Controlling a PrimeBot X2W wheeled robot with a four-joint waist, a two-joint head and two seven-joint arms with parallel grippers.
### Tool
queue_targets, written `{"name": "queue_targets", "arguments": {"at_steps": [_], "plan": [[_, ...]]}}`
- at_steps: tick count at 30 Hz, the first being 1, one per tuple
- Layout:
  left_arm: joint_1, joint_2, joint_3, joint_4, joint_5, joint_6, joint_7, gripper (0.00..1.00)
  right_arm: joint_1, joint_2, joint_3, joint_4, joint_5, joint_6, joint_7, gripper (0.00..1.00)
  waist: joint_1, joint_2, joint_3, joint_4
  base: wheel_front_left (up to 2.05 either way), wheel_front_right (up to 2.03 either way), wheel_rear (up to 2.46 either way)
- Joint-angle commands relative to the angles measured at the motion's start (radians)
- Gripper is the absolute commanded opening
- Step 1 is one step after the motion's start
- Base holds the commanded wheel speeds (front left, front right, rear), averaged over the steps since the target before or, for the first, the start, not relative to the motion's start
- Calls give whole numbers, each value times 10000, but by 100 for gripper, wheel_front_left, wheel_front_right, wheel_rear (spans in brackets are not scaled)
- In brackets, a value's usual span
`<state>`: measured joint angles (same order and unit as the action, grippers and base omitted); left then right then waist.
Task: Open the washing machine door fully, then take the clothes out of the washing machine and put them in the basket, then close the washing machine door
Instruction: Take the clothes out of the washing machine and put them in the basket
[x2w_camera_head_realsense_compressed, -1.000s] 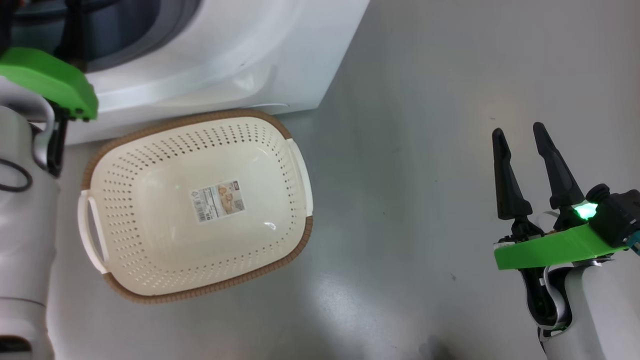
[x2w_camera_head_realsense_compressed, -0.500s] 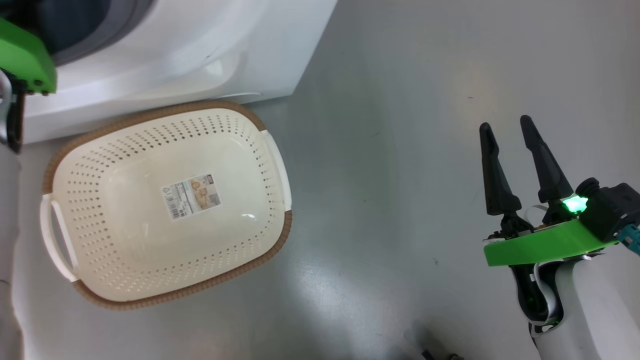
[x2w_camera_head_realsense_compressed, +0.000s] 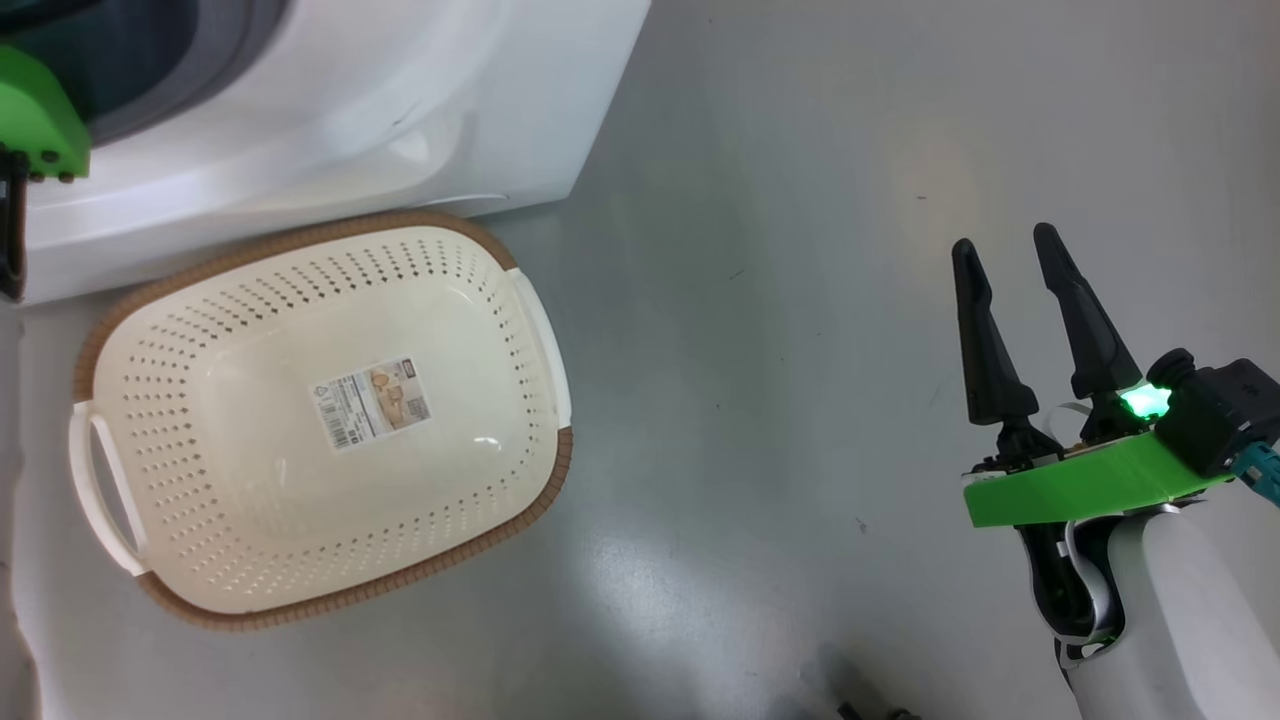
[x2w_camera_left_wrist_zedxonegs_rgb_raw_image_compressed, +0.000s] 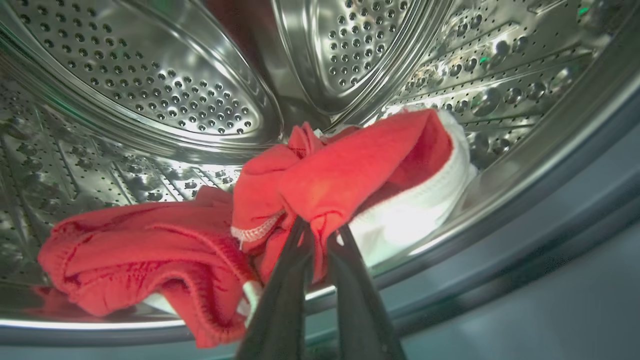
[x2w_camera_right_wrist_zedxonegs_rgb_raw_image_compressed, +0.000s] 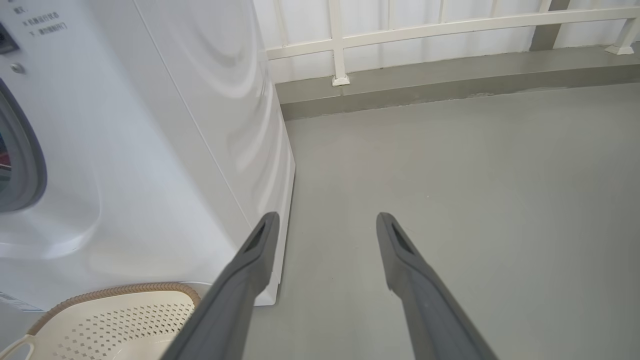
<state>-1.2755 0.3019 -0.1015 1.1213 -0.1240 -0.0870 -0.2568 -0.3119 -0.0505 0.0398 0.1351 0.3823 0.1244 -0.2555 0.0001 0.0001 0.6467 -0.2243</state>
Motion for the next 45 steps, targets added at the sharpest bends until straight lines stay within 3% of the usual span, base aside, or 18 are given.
{"name": "queue_targets", "arguments": {"at_steps": [1,12,24,32,45], "plan": [[106,422,205,-428,-90,77,-49,0,44,3,98,-164,152,63,-63,100,-1,-1,-74,79,0,0,0],[1559,-206,1391,-2359,-873,-14,-49,0,199,3,-129,-78,-107,63,-63,100,-1,-1,-695,623,0,0,0],[3845,-1073,2455,-5015,-860,-389,-49,0,597,3,-319,-69,-365,63,-63,100,-1,-1,-1430,1198,0,0,0],[5316,-1613,2615,-7213,-1068,-433,-49,0,880,3,-422,-22,-490,63,-63,100,-1,-1,-1820,1534,0,0,0],[7139,-1944,2436,-10475,-1086,-436,-49,0,1148,3,-406,27,-506,63,-63,100,-1,-1,-2152,1700,0,0,0]]}}
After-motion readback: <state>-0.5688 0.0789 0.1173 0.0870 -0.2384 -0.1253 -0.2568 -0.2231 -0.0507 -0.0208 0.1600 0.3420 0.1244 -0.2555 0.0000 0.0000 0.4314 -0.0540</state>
